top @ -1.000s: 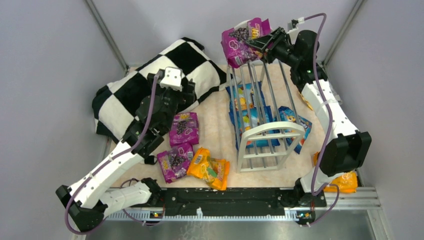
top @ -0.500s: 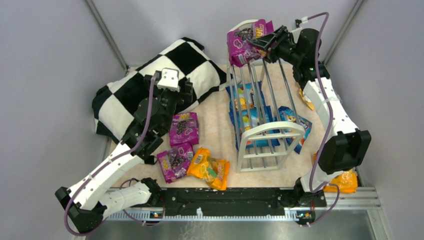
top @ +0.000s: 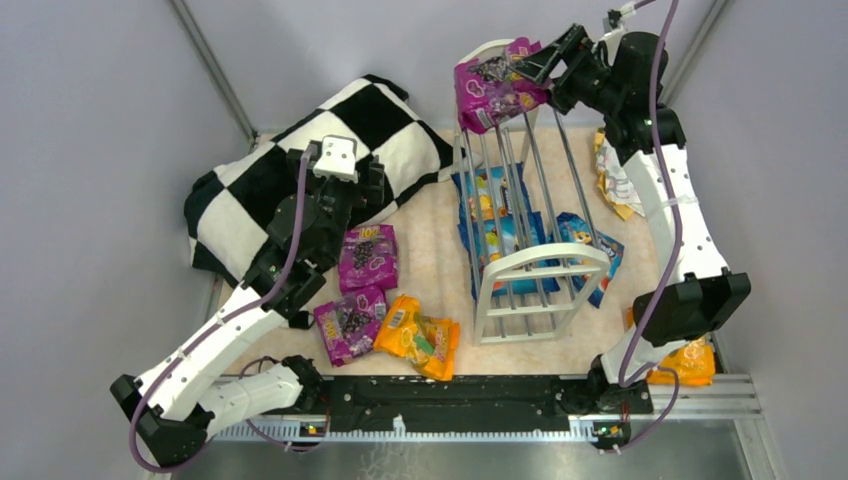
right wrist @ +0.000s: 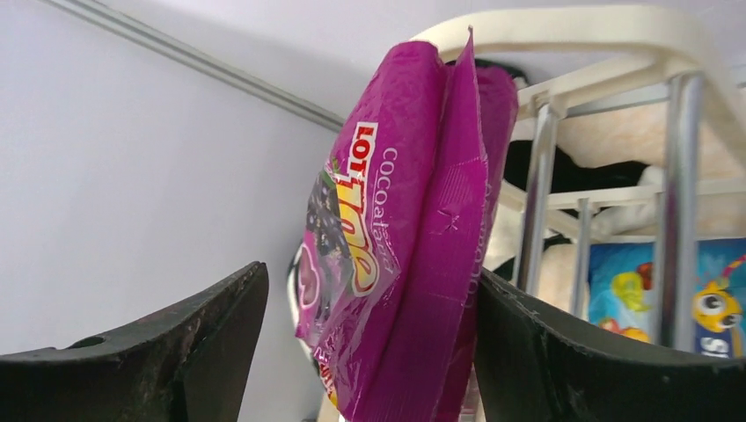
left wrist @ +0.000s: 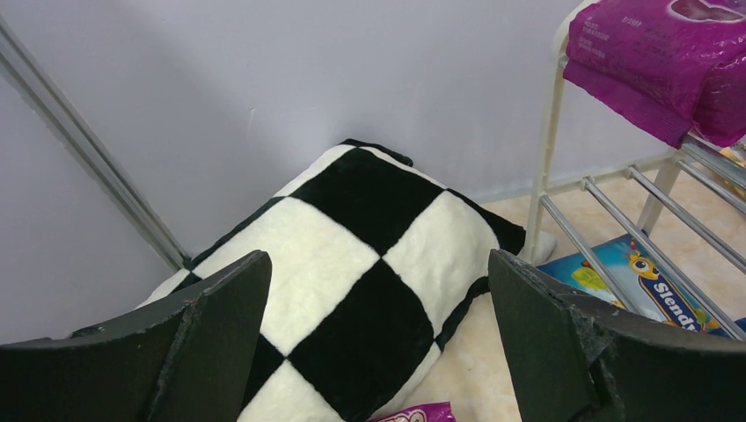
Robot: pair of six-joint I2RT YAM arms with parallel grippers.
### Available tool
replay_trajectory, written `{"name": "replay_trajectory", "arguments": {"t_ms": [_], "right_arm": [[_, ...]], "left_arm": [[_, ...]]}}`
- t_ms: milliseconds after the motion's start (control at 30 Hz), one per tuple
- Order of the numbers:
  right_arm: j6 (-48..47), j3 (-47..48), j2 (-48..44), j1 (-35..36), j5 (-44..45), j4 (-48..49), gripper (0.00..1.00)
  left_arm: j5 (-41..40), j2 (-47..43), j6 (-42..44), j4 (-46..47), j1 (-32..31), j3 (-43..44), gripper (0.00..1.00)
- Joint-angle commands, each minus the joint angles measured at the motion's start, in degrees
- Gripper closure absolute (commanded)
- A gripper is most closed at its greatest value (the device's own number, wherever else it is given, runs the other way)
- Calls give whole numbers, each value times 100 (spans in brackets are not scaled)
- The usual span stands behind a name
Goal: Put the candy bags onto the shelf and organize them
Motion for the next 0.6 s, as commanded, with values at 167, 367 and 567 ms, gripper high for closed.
{"name": "replay_trajectory", "arguments": {"t_ms": [167, 367, 567], "right_arm": [[-848, 157, -141, -264, 382, -455, 41], [-823, -266, -346, -580, 198, -260, 56], [-639, -884, -328, -1089, -806, 466, 70]], "left_arm": [[76, -11, -82, 187, 65, -4, 1], [83, 31, -86, 175, 75, -2, 1], [127, 86, -126, 130, 114, 24, 1]]}}
